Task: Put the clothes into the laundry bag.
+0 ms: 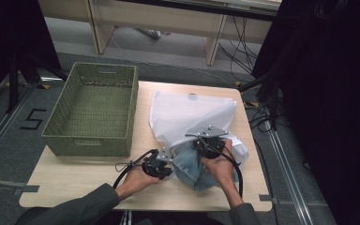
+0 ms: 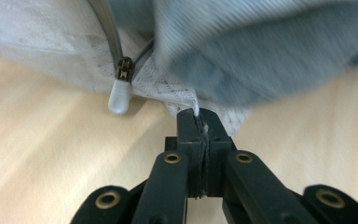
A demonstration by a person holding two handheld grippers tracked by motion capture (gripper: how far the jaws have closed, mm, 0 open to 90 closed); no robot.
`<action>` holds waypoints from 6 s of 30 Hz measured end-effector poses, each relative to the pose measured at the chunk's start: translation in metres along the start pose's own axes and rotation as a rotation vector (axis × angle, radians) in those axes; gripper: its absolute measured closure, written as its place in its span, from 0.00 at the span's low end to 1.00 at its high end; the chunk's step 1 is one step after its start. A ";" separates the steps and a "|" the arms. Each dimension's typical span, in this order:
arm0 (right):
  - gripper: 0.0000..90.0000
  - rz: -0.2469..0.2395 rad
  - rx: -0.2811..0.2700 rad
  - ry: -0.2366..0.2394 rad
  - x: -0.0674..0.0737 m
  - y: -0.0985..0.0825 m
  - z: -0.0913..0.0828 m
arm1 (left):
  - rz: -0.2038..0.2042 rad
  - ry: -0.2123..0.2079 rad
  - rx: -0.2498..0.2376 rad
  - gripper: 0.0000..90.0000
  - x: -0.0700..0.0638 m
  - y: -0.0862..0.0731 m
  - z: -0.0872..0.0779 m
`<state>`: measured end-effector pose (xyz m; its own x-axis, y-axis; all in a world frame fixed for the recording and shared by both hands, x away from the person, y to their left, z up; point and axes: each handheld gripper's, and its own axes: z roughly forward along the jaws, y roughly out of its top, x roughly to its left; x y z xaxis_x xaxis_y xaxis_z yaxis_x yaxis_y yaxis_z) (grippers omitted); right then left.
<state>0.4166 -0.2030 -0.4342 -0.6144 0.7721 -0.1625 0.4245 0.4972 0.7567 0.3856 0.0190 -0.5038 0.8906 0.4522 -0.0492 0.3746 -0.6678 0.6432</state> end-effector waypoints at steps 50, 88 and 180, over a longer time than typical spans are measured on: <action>0.92 0.026 0.127 0.019 0.038 0.000 0.027 | 0.033 0.002 0.041 0.98 -0.012 -0.021 -0.021; 0.50 0.204 0.089 0.213 0.016 -0.021 -0.024 | 0.088 -0.045 0.008 0.44 -0.019 -0.004 -0.018; 0.84 0.294 0.117 -0.019 -0.023 -0.031 0.060 | 0.150 -0.106 -0.040 0.97 -0.067 0.023 0.027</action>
<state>0.4572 -0.2121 -0.4917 -0.4418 0.8962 0.0399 0.6565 0.2926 0.6953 0.3412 -0.0425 -0.5062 0.9587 0.2829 -0.0297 0.2269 -0.6978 0.6794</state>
